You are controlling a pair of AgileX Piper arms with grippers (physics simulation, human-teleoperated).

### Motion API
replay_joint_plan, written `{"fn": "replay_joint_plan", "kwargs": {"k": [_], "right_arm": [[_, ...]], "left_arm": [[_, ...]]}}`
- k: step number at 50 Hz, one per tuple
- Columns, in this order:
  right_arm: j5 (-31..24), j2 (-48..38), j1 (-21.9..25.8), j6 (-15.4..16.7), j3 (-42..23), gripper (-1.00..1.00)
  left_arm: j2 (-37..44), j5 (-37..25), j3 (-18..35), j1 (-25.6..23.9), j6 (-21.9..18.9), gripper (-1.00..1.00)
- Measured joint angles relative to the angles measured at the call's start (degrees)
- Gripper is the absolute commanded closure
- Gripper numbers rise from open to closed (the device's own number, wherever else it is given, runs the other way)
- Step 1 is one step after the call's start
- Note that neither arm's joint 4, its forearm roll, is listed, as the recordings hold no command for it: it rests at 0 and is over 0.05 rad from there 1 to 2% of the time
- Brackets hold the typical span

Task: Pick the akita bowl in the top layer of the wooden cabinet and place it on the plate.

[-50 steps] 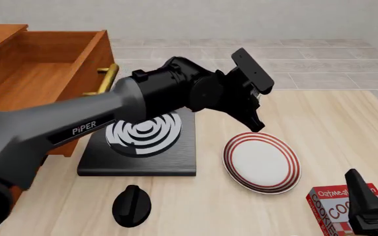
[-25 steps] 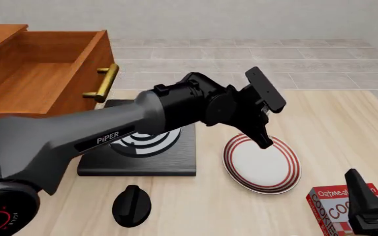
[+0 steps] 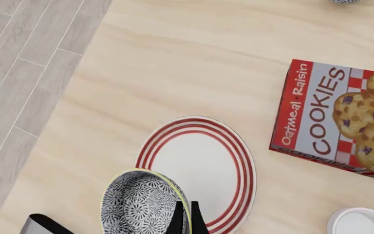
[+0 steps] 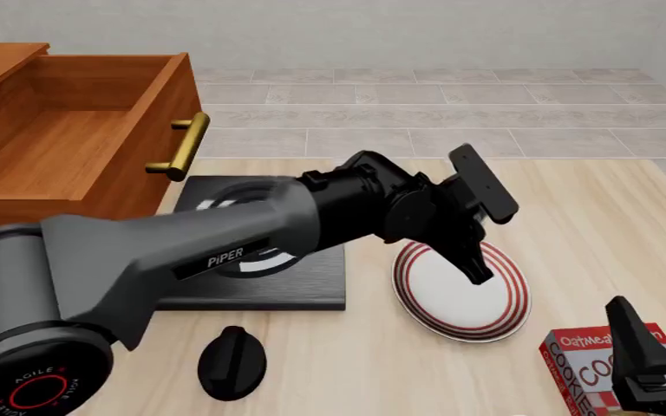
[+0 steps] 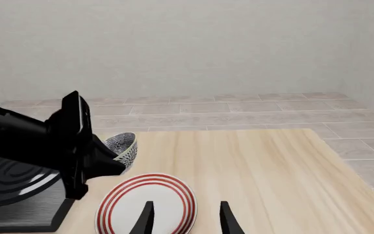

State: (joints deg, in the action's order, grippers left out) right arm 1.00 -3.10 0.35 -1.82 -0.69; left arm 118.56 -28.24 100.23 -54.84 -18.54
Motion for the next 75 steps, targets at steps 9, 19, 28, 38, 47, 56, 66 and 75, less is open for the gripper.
{"fn": "replay_joint_plan", "kwargs": {"k": [9,19,28,38,47,56,66,75], "right_arm": [[0.47,-0.48,0.06,-0.03,0.02,-1.00],[0.63,-0.68,0.15,-0.04,0.02,-1.00],[0.58,-0.71,0.23,-0.08,0.03,-1.00],[0.67,-0.90,0.24,-0.18,0.02,-1.00],[0.50,-0.80,0.19,-0.29,-0.01,-1.00],[-0.02,-0.32,0.13,-0.45,-0.01,-1.00],[-0.51,0.17,0.08,-0.62,0.03,-1.00],[-0.76,0.44,0.03,-0.76,0.08,-1.00]], "left_arm": [[1.21,0.06,0.68,-0.58,1.42,1.00],[2.36,0.59,0.83,-0.72,2.90,1.00],[3.50,1.14,1.10,-0.83,4.03,1.00],[5.05,1.47,1.77,-0.73,5.03,1.00],[6.65,1.49,2.79,-0.49,5.84,1.00],[8.33,1.61,3.83,-0.01,6.44,1.00],[9.84,1.83,4.62,0.30,7.03,1.00],[10.74,2.06,4.89,0.20,7.90,1.00]]}}
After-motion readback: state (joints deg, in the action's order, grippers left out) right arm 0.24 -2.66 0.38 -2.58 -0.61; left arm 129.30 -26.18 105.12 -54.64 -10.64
